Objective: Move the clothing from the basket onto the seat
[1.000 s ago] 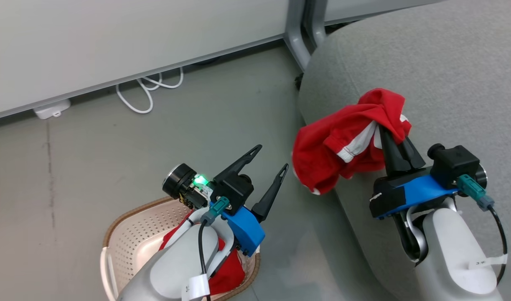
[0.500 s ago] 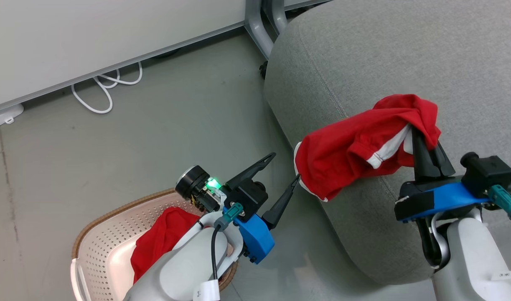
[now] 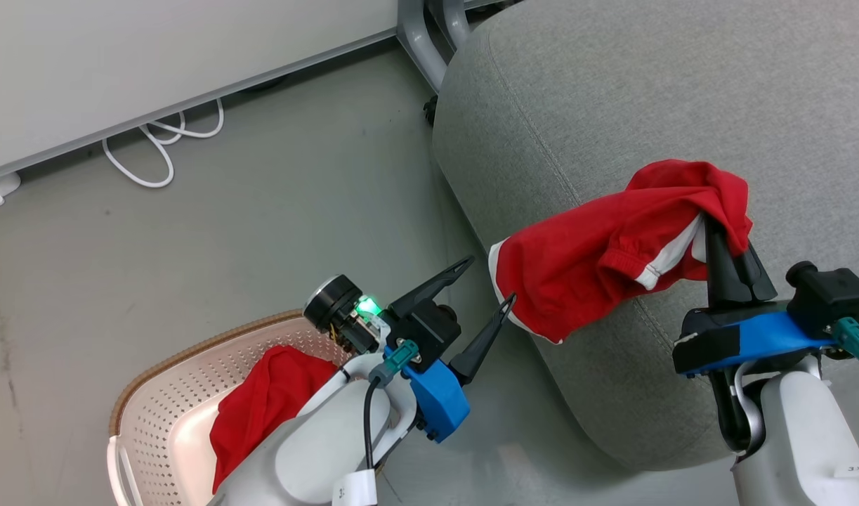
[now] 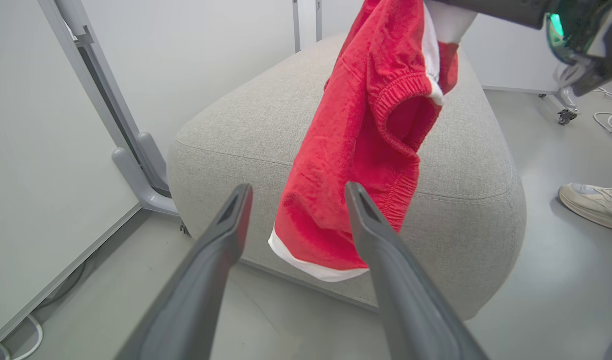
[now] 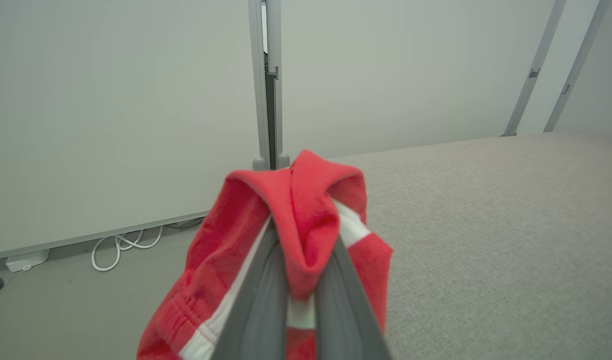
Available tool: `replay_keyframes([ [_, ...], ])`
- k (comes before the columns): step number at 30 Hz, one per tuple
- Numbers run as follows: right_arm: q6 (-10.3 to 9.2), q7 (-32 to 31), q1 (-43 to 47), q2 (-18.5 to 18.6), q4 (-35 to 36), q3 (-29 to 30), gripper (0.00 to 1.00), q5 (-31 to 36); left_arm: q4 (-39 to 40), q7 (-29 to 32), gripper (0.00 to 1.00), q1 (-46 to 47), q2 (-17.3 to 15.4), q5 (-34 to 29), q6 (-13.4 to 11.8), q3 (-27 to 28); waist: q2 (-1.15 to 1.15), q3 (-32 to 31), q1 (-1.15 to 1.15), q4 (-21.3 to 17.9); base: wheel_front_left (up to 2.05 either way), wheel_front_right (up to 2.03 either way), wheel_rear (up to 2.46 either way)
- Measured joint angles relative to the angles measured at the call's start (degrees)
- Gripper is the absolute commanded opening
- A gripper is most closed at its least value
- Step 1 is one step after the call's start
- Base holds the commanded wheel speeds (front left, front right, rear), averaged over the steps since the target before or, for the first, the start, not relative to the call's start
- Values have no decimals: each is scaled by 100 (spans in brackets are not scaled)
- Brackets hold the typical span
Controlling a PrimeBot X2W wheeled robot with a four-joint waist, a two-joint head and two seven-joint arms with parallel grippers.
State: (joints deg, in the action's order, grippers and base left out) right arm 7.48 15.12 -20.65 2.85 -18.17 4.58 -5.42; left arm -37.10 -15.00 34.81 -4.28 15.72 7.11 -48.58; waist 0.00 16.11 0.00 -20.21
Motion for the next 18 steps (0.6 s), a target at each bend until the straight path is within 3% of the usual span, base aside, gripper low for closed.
replay_keyframes([
  [7, 1, 0, -370, 29, 181, 113, 0, 10, 83, -1, 100, 188, -56, -30, -3, 18, 0, 240, 0, 26, 0, 0, 0],
  [13, 1, 0, -1334, 498, 455, 445, 0, -23, 189, 13, 100, 510, -143, -126, -9, 15, 0, 693, 0, 52, 0, 0, 0],
  [18, 1, 0, -2340, 977, 704, 1080, 0, -32, 358, 120, 100, 855, -310, -233, -32, 35, 0, 1235, 0, 100, 0, 0, 0],
])
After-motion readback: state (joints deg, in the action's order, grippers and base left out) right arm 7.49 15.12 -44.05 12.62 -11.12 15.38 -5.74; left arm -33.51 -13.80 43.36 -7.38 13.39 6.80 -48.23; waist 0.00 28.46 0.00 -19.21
